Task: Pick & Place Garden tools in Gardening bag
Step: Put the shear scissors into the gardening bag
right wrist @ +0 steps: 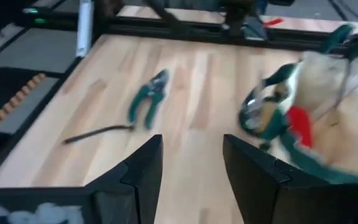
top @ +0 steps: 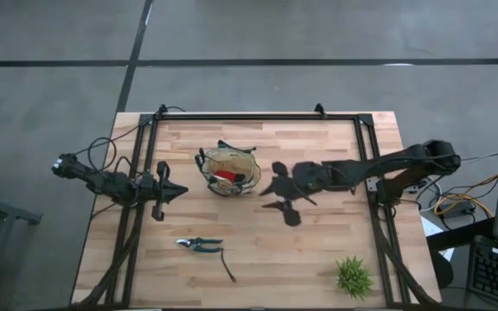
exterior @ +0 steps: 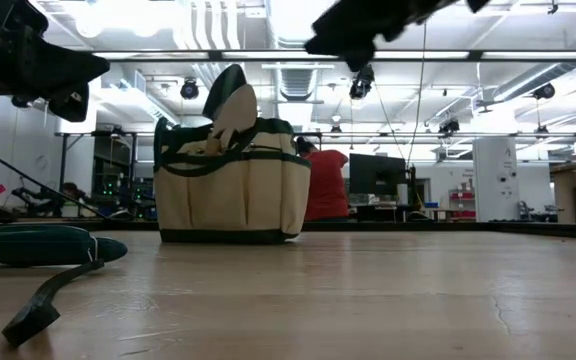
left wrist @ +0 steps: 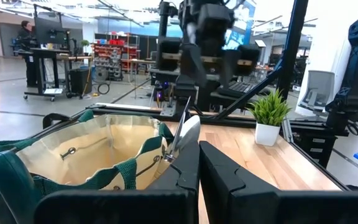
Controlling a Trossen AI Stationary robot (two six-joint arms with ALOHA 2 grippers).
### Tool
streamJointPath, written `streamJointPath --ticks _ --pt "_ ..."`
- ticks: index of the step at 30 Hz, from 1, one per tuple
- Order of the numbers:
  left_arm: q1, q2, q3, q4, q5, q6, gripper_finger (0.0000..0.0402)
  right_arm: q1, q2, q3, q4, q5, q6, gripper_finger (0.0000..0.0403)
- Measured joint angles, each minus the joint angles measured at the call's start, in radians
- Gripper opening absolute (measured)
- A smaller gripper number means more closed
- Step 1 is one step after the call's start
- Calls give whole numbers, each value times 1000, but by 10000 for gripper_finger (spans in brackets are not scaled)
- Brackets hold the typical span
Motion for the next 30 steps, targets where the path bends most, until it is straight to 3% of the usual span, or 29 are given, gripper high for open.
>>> streamJointPath --ticks 9,14,19,27,30 --pt "0 0 0 1 -3 22 12 112 -114 -165 112 -1 56 156" --pt "2 0 0 53 -78 93 12 127 -148 -219 138 1 64 155" --pt "1 5 0 62 -62 -172 12 126 -145 -229 136 18 63 148" --pt "2 9 0 134 -69 -372 12 126 -115 -229 135 18 65 140" --pt "1 39 0 139 -11 -434 12 127 -106 -229 135 19 67 138"
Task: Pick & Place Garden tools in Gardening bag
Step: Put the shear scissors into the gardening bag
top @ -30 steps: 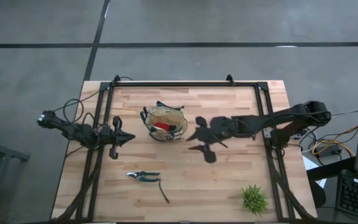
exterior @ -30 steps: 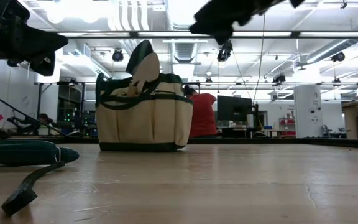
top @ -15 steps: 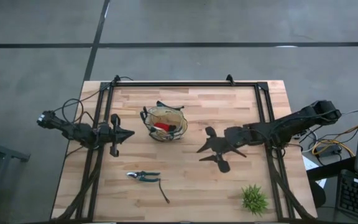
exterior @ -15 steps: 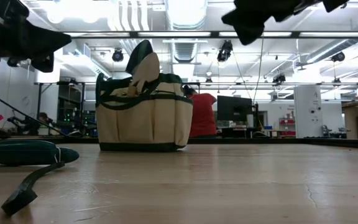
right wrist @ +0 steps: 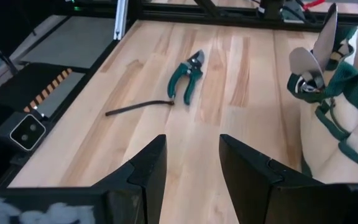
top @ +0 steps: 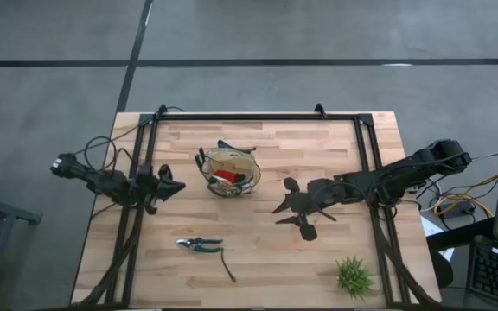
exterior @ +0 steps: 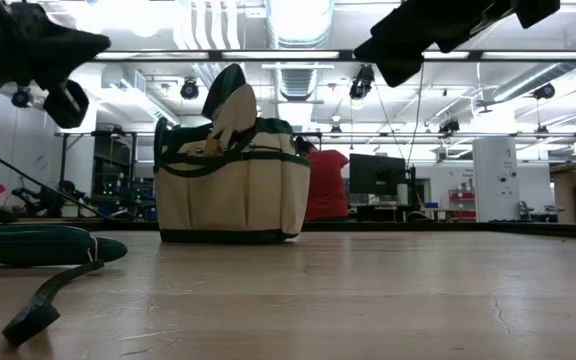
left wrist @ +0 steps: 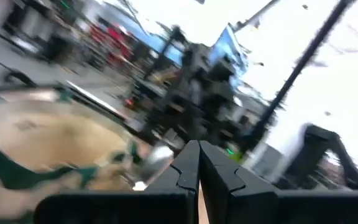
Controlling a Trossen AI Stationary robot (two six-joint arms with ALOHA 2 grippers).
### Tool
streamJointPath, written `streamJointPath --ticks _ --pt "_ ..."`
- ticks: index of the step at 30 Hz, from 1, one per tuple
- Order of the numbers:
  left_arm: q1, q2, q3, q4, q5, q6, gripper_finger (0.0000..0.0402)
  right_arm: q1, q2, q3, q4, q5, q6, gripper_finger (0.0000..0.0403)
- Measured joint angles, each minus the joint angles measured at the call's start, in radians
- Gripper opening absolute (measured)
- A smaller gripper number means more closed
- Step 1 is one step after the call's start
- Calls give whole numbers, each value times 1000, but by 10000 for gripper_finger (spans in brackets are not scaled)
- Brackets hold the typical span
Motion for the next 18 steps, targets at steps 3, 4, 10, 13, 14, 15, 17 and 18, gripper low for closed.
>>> streamJointPath --ticks 3,4,10,13,14,15,17,18 --pt "-9 78 0 0 59 -27 12 0 1 0 2 2 7 140" --pt "-12 110 0 4 60 -37 12 0 1 0 2 2 11 141" --pt "-27 354 47 23 76 -64 12 0 0 0 2 2 16 137" --pt "-41 500 103 23 87 -60 12 0 0 0 5 7 16 132" --pt "-48 551 127 23 98 -50 12 0 1 0 7 8 16 131" --pt "-57 606 154 23 107 -35 12 -1 1 0 10 9 18 129" --pt "-75 709 219 26 109 -5 12 0 1 0 16 10 28 126" --pt "-83 762 253 26 110 -2 13 0 1 0 17 10 32 125"
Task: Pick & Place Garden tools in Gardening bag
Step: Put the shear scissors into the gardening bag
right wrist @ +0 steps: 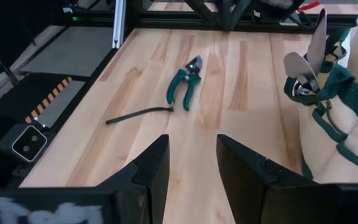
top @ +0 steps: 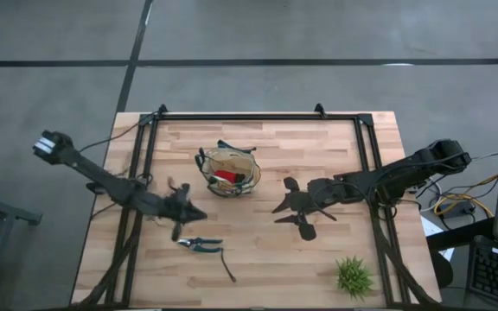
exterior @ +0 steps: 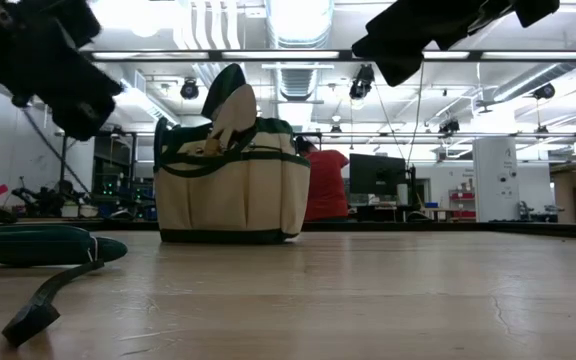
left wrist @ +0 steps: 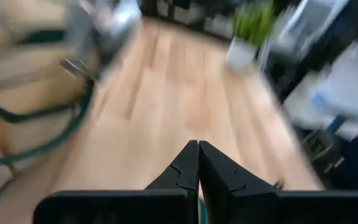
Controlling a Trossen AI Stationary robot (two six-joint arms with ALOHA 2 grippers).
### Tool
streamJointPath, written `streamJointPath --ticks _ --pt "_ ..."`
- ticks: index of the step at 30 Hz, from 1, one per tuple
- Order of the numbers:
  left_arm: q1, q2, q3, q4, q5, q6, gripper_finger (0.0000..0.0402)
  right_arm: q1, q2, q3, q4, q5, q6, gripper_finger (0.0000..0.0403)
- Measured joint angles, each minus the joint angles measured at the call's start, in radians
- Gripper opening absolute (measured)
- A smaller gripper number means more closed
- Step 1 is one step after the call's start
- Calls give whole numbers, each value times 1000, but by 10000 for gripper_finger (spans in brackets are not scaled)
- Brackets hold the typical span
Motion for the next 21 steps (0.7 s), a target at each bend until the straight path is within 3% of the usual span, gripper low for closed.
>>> streamJointPath --ticks 5,8,15,21 --pt "-43 218 205 -145 26 -37 43 0 0 0 -2 0 15 116" --pt "-71 344 314 -305 15 -72 75 0 0 0 -2 0 14 111" --pt "-121 628 543 -477 49 -72 152 0 0 0 -2 -1 10 97" --pt "-140 792 683 -702 126 -148 169 0 0 0 -3 -1 -1 86"
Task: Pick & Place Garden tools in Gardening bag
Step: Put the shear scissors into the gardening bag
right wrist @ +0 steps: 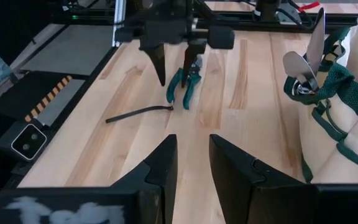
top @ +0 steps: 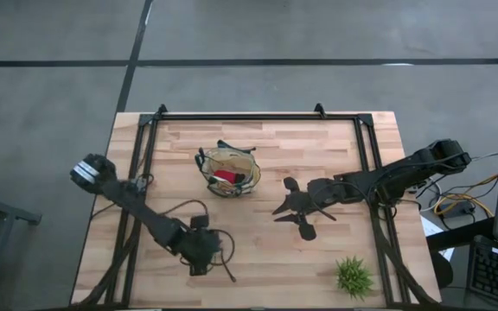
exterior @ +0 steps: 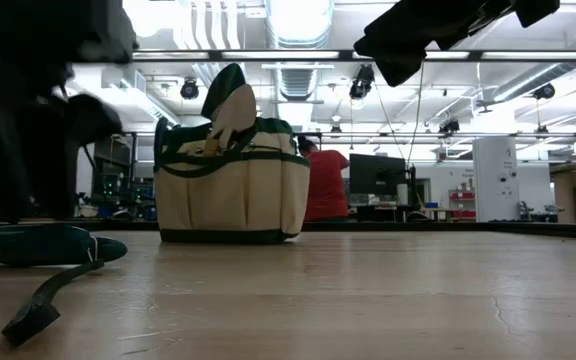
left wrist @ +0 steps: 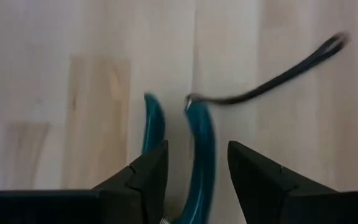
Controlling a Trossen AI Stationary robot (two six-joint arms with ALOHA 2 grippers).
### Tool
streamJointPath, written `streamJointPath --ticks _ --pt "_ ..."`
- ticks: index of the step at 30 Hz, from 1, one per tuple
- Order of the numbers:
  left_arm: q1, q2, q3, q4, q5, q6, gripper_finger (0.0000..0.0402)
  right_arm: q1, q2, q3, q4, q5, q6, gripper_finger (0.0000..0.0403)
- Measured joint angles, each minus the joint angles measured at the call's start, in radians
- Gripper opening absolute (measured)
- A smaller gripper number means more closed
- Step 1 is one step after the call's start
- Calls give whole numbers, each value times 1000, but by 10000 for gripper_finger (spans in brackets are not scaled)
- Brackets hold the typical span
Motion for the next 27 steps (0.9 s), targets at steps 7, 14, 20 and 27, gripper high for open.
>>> streamJointPath --ticks 7,14,20,27 --pt "-14 104 28 -2 12 -27 168 0 0 0 0 0 -8 74" --pt "-13 137 34 7 13 -66 154 0 0 0 1 0 -16 68" --pt "-11 136 50 1 22 -34 62 0 0 0 0 0 -16 77" --pt "1 82 65 19 -49 -10 53 3 0 0 0 -3 -25 86"
